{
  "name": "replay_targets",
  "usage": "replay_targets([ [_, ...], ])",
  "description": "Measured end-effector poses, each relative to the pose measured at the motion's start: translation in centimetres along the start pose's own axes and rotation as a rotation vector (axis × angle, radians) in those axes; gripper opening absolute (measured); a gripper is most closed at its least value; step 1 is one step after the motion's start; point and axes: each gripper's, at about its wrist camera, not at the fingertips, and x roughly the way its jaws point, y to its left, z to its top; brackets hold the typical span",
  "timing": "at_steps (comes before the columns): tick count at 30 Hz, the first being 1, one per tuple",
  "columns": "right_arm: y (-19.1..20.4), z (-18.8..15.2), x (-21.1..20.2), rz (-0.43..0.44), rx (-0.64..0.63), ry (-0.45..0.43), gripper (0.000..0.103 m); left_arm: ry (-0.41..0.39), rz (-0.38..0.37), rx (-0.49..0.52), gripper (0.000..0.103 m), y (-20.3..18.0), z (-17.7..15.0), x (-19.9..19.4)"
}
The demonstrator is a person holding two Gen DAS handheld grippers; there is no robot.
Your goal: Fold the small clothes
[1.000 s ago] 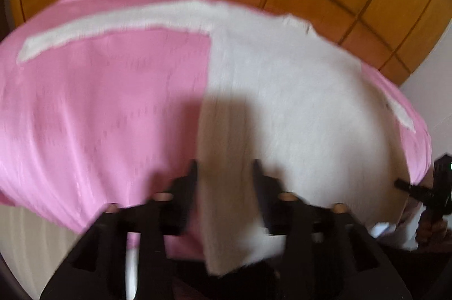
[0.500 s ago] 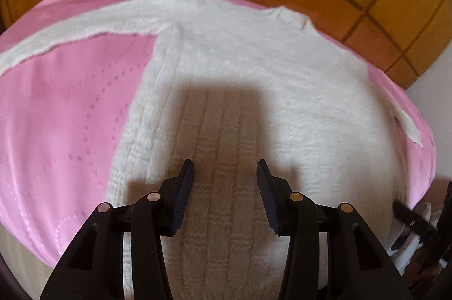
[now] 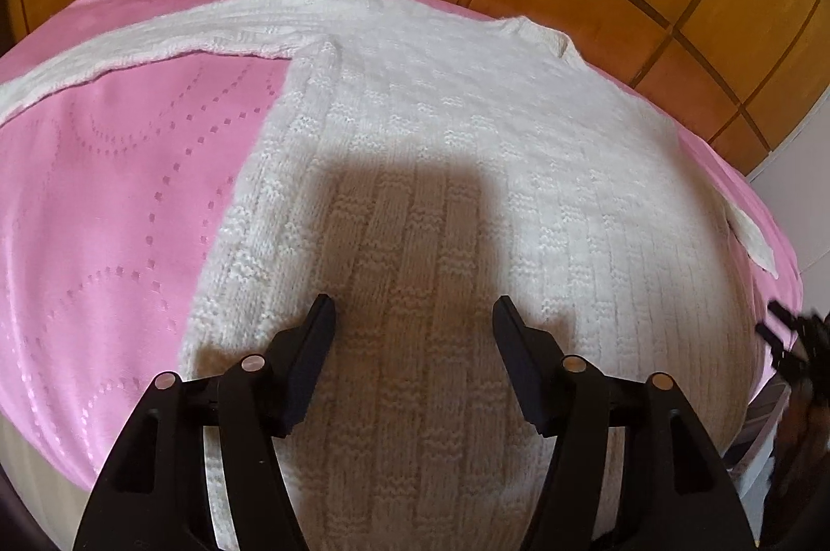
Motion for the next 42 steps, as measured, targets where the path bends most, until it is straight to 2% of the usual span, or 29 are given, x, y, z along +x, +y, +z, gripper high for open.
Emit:
replay_targets([
  [5,-8.1,8.8,0.6,-0.092,0.301,-0.18,0.052,0.008,0.009,0.012,0.066,-0.3,0.3,0.3],
  [8,-11.1,12.4,1.6,-0.123,0.428,-0.248,0.05,0.013,0.022,0.019,0.066,-0.4,0.3,0.4],
  [9,-11.7,13.4,1.9,-0.143,0.449,-0.263,0.044,0.015,0.028,0.021,0.066,-0.5,0.4,0.4],
  [10,-12.1,14.3,2.1,-0.178,0.455,-0.273,0.039,0.016,0.03,0.022,0.066,-0.5,0.5,0.5],
  [11,-12.4,15.2,2.4,-0.229,0.46,-0.278,0.02,0.017,0.032,0.022,0.068,-0.5,0.5,0.6],
  [12,-12.8,15.8,2.7,-0.264,0.467,-0.27,0.006,0.018,0.032,0.022,0.069,-0.5,0.6,0.6],
  [13,-13.2,16.7,3.0,-0.293,0.465,-0.252,0.005,0.02,0.035,0.025,0.069,-0.6,0.6,0.7],
  [16,-12.3,17.9,2.5,-0.429,0.399,-0.276,0.005,0.023,0.036,0.036,0.069,-0.7,0.9,0.8],
  [19,-11.2,18.9,1.7,-0.431,0.372,-0.293,0.005,0.025,0.02,0.042,0.071,-0.6,1.1,0.8],
  [21,-9.1,19.3,0.9,-0.385,0.295,-0.31,0.005,0.019,0.019,0.047,0.072,-0.8,1.2,0.6],
  [24,-3.4,19.5,0.9,-0.278,0.137,-0.312,0.005,0.011,-0.003,0.053,0.072,-0.8,1.6,0.3],
  [26,1.3,19.2,2.0,-0.192,0.029,-0.287,0.005,0.006,-0.027,0.05,0.079,-0.9,1.9,0.1],
  [28,6.5,18.1,3.6,-0.109,-0.077,-0.248,0.005,-0.015,-0.04,0.053,0.081,-0.9,2.2,-0.3],
  [31,14.2,15.8,7.1,0.003,-0.222,-0.158,0.005,-0.03,-0.07,0.035,0.081,-0.6,2.8,-0.8],
  [33,19.7,13.4,10.6,0.075,-0.312,-0.084,0.005,-0.046,-0.079,0.03,0.087,-0.5,3.1,-1.1],
  [37,27.5,6.5,15.8,0.188,-0.424,0.069,0.005,-0.054,-0.115,0.012,0.088,-0.3,3.8,-1.6],
  [40,31.0,2.5,17.9,0.266,-0.479,0.156,0.012,-0.052,-0.132,0.005,0.088,-0.1,4.4,-1.6],
  [41,31.5,1.5,17.9,0.298,-0.47,0.163,0.039,-0.053,-0.14,-0.004,0.088,0.0,4.6,-1.6],
  [42,31.9,1.0,17.7,0.316,-0.463,0.169,0.079,-0.054,-0.151,-0.018,0.088,0.2,4.7,-1.6],
])
